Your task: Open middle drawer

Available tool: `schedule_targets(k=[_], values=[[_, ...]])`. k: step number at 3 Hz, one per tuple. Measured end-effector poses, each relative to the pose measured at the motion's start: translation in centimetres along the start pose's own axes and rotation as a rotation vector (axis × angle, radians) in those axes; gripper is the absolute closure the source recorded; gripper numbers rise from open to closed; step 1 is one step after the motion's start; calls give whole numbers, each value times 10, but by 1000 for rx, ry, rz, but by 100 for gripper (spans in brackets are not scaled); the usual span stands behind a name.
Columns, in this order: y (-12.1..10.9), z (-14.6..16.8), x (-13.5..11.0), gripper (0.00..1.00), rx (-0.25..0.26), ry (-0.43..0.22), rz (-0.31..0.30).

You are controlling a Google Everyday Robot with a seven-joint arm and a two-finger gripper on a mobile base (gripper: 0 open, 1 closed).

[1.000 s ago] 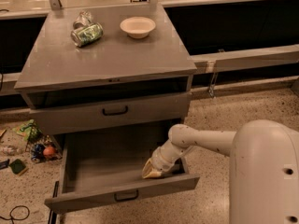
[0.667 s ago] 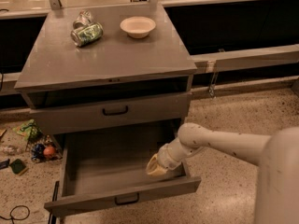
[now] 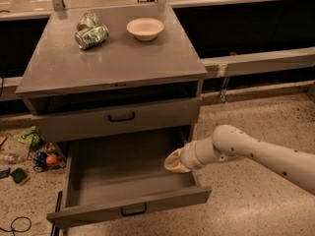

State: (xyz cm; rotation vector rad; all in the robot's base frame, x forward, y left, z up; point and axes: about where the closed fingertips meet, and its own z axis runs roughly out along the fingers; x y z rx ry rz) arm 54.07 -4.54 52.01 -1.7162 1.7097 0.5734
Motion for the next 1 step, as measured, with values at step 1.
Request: schedule_targets(k=[1], values=[[2,4,2,76,-9,6,3]])
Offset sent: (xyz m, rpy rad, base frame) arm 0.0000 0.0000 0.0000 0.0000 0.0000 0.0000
